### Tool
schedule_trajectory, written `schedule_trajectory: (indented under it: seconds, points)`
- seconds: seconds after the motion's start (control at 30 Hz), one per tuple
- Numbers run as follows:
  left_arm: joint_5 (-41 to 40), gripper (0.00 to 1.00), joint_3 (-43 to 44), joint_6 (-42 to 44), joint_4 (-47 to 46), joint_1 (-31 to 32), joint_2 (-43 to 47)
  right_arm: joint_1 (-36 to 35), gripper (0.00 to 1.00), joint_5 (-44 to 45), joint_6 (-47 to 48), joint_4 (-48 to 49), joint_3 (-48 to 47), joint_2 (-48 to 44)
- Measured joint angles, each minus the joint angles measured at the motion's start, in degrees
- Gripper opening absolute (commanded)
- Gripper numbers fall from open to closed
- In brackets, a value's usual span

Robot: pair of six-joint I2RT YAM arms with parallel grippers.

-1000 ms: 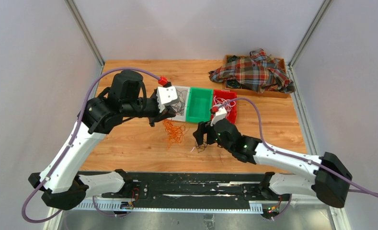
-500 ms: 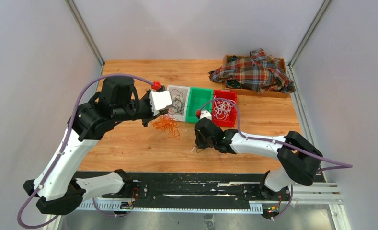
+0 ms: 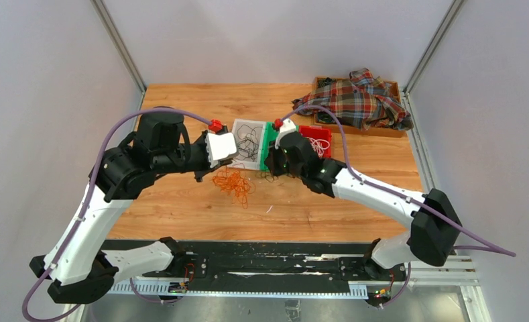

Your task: Untangle the cables

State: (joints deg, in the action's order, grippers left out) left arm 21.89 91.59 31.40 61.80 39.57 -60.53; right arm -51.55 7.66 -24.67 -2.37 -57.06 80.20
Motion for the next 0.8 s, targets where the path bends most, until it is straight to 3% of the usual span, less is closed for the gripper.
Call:
schedule_trajectory:
  seconds: [0.27,0.53,0.57,0.7,0.8]
  points:
    - [1.09,0.00,0.00,0.09,1.51,0.00,1.44,3.58,0.01,-3.41,4.26,1.60,-19.69,12.00]
    - [1.70,0.00,0.00,0.17,2.69,0.00,1.97,6.05,0.01,-4.09,6.40,1.73,-30.95,23.93]
    - [1.79,0.00,0.00,0.17,2.82,0.00,1.99,6.27,0.03,-4.09,6.54,1.79,-31.82,25.03]
    - [2.49,0.00,0.00,0.15,3.13,0.00,1.99,6.97,0.45,-4.52,6.62,1.92,-34.67,28.63]
    - [3.02,0.01,0.00,0.11,3.13,0.00,1.99,7.58,0.57,-5.18,6.75,1.86,-36.04,30.18]
